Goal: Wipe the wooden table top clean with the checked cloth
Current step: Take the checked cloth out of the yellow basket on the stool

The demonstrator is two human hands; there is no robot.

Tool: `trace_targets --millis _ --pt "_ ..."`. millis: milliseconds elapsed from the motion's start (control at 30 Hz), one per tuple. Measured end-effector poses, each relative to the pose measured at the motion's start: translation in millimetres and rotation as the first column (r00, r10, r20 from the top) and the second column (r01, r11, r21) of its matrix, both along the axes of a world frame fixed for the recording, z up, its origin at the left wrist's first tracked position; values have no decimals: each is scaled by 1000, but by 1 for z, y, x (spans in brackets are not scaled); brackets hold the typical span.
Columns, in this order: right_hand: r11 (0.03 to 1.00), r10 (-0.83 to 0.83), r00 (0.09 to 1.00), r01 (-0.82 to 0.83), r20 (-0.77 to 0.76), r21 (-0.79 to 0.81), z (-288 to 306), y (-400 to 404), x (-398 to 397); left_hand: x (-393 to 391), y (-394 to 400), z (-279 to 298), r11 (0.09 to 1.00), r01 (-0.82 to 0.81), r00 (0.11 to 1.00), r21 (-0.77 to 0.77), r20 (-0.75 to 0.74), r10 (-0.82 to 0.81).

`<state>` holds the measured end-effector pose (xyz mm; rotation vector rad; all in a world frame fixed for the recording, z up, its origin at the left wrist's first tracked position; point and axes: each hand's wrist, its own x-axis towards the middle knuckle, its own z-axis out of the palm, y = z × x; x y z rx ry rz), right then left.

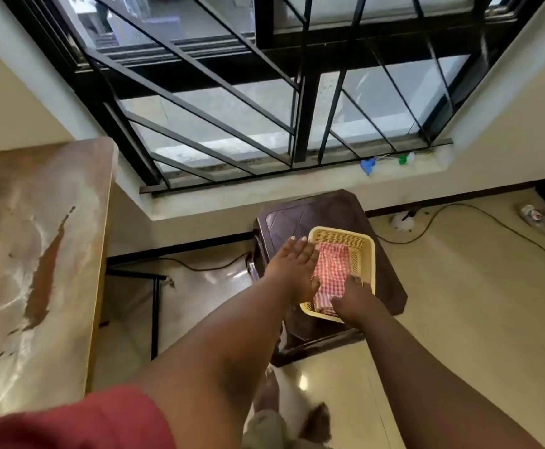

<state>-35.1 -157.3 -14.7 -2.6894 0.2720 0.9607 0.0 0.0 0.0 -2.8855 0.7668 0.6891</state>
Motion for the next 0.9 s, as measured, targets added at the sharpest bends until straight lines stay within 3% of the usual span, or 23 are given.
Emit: trace_targets --millis 167,333,633,900 --pt "999 14 1000 -14 1 32 -32 9 23 7 -6 -32 997 48 998 61 -36 -46" --pt "982 186 980 -184 71 -34 -57 15 30 21 -23 -51 993 66 998 101 -14 -64" --pt "959 261 963 -251 64 -130 -74 17 37 31 -34 -66 976 124 992 181 1 -126" --pt "978 205 978 -204 -26 47 -39 -1 71 43 -37 -43 987 6 997 161 75 -18"
